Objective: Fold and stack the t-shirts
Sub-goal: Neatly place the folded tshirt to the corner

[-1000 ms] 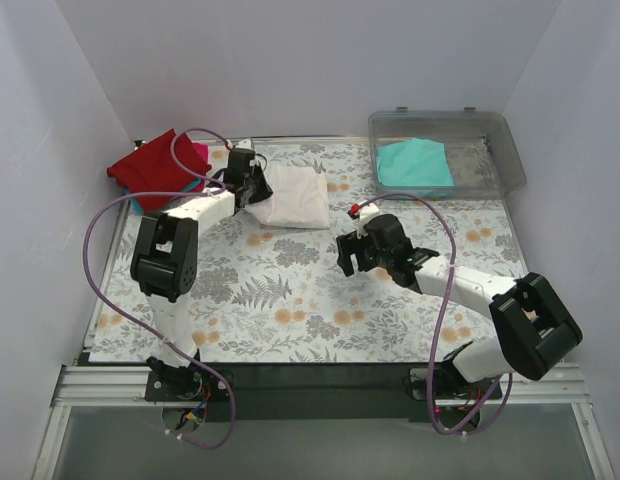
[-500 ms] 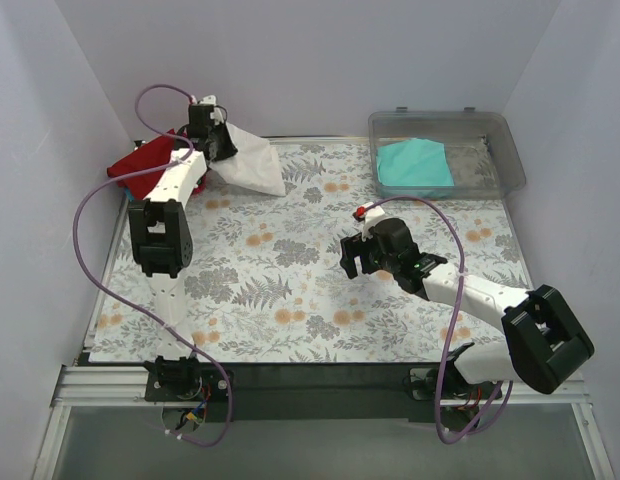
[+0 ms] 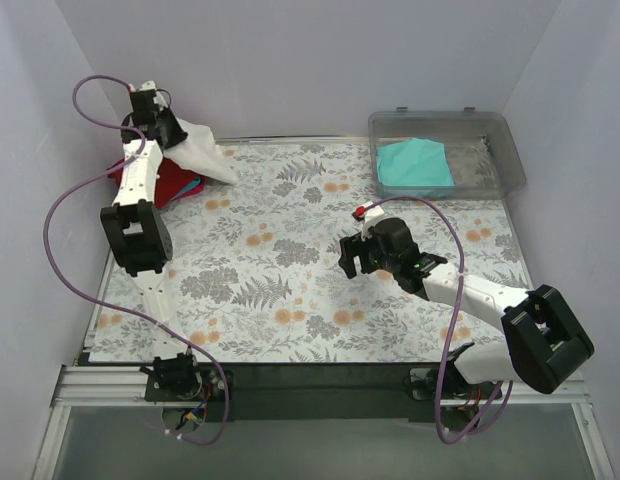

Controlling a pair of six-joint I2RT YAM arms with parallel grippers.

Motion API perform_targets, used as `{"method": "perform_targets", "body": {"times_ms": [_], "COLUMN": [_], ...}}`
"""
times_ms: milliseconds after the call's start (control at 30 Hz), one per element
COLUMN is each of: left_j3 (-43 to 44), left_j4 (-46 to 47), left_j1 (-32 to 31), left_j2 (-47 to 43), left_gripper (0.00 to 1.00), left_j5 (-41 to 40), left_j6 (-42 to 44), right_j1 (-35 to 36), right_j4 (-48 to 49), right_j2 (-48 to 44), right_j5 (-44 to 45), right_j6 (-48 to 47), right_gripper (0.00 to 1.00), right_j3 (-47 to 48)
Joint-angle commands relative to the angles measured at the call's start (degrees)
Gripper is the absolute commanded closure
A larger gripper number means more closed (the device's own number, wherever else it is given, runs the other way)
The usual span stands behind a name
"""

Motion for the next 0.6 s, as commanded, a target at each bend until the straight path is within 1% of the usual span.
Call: {"method": "perform_targets", "body": {"times_ms": [0,100,300,467,567], "left_j3": [4.3,5.1,4.3,-2.2,-4.2], "left_j4": [-0.1,-0.7,-0.2,4.5,5.4], "left_j1": [2.7,4.4,7.1,9.4,10.4], "left_j2": [-3.7,-4.2,-5.4,-9.4,-11.0], "left_gripper": [1.00,1.00,1.00,1.00,1.00], "left_j5": [0.7,0.4,2.1,4.2,4.6], "left_j6": [-0.4,-0.3,-0.4,-2.0,-2.7], "right_j1": [0.1,0.1,0.1,0.2,0.2], "right_j4": [3.3,3.6,4.2,4.6,4.8], "right_j2": [0.2,0.5,-0.6,-1.5,-1.6], "right_j5": [-0.8,-2.9,-3.9,-4.6,-5.0], "right_j6": [-0.8,-0.7,-0.6,-0.4,-0.5], "right_gripper": [0.27,0.27,0.27,0.27,0.27], "right_j3": [-0.5,-0.6,-1.3,-1.8,-1.7]}}
